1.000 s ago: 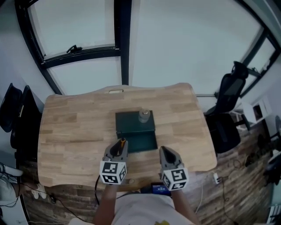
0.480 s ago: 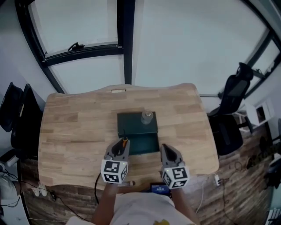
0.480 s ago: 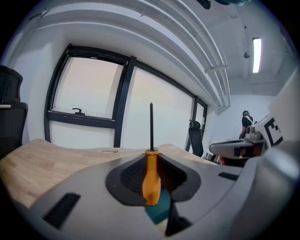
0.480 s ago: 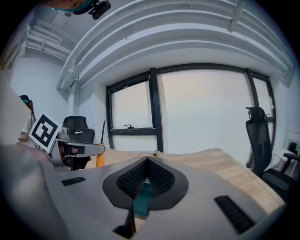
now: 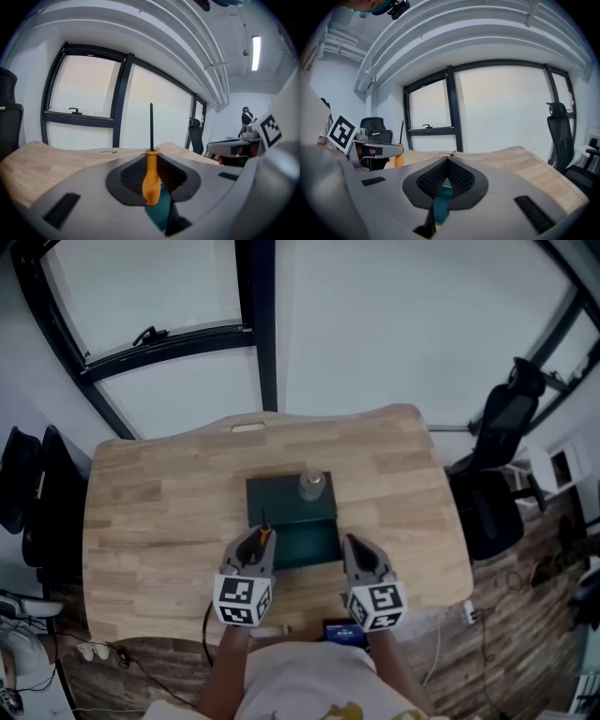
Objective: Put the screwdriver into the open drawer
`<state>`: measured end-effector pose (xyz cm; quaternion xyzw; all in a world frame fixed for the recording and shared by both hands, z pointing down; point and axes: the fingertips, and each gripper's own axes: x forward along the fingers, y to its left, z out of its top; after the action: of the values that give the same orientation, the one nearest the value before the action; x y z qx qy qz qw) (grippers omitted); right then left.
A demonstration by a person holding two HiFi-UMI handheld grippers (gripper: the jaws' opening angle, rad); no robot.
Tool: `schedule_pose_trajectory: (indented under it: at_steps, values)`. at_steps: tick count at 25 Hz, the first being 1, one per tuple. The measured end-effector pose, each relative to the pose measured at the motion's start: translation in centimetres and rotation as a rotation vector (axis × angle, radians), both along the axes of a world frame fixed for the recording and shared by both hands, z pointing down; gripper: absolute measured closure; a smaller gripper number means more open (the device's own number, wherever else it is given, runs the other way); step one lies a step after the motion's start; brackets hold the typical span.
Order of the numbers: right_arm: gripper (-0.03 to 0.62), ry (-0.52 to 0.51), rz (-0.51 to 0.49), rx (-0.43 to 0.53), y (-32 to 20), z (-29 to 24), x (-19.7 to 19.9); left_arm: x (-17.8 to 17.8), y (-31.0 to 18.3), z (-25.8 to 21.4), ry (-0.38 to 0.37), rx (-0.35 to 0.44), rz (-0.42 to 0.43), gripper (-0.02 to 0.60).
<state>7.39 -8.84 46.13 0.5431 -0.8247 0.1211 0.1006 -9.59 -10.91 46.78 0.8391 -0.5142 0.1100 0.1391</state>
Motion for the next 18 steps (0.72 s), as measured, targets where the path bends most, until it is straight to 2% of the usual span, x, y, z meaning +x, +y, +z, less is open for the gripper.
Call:
schedule_pose_trajectory:
  at_steps: [18]
  values:
    - [0.599, -0.001, -0.001, -0.061, -1.6, 3.0, 0.7, 0.3, -1.3, 2.8, -0.032, -0.066, 0.011, 0.509]
